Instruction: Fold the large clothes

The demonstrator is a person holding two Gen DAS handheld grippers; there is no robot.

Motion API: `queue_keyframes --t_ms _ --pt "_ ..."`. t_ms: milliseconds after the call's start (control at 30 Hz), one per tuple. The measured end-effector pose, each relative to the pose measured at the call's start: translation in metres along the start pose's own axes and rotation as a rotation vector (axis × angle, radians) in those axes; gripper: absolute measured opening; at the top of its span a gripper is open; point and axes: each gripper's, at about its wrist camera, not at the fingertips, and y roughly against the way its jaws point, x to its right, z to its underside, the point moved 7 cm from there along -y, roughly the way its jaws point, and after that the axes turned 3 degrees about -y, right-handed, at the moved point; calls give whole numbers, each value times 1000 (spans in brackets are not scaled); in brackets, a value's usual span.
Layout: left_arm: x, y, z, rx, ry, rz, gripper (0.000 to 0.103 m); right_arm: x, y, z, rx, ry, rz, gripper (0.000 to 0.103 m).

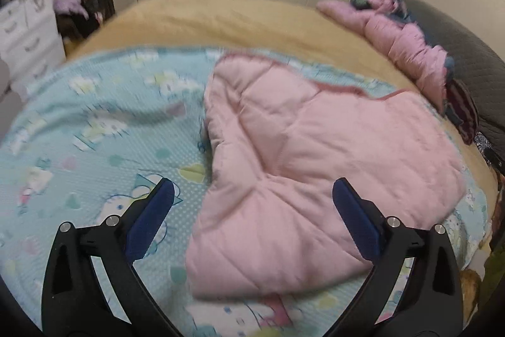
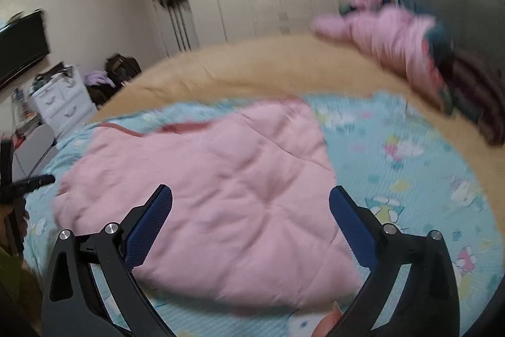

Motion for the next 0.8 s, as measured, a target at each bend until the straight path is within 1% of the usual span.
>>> queue_keyframes --t_ms 33,67,167,200,267,367,467,600,733,800 --pt "5 10 1 20 -6 -2 94 -12 17 5 31 24 -1 99" --pt "13 28 4 59 -14 -11 94 -24 33 10 61 49 -2 99" --pt "30 59 14 109 -26 -25 94 -54 71 25 113 105 -20 99" --pt "36 70 21 126 -24 -22 94 -60 80 25 124 113 -18 99" --pt "51 91 35 158 -30 -7 94 -75 101 36 156 118 1 99" --pt "66 110 55 199 -15 -4 94 -90 125 52 187 94 8 99" --pt "77 124 73 214 -4 10 94 -100 141 68 210 75 30 99" --pt "86 138 91 217 3 8 94 -112 155 87 203 107 58 99" --pt "88 140 103 179 36 9 94 -119 158 106 175 69 32 99" --pt "92 140 107 175 32 6 94 -123 156 114 159 55 15 99"
